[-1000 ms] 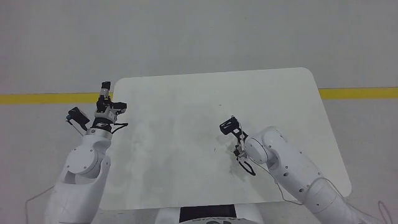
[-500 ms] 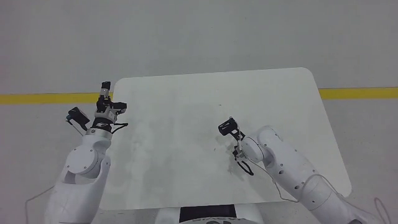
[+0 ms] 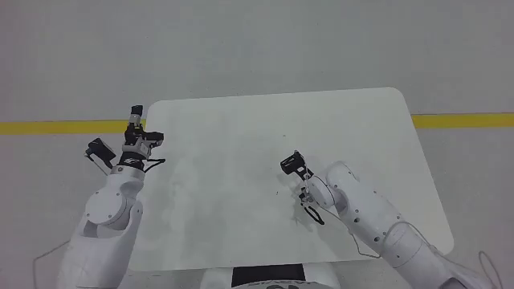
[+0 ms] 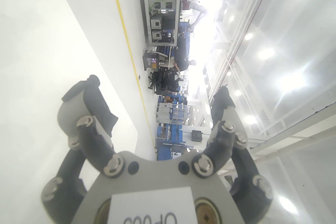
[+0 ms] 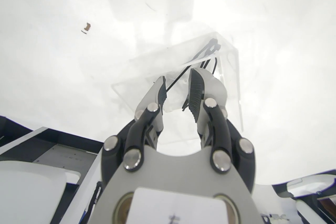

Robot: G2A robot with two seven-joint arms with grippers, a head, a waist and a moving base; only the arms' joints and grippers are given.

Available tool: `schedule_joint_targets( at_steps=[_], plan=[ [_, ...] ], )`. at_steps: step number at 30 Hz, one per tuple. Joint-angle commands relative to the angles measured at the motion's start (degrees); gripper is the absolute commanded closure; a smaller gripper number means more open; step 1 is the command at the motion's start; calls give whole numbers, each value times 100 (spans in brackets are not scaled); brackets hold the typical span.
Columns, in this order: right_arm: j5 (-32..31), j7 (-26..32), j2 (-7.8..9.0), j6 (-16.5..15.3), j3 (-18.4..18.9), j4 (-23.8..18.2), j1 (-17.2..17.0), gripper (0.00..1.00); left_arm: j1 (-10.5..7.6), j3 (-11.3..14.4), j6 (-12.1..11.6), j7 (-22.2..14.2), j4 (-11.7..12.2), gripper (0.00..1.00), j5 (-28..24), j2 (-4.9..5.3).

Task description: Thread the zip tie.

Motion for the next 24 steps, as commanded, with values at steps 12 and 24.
schedule_joint_targets(
  at_steps=[12, 24],
  plan=[
    [-127, 1, -15, 113, 45, -149, -18, 100, 0, 0, 0, 0, 0, 0, 0, 0],
    [-202, -15, 77, -49, 425, -744, -347, 100, 0, 0, 0, 0, 0, 0, 0, 0]
  ],
)
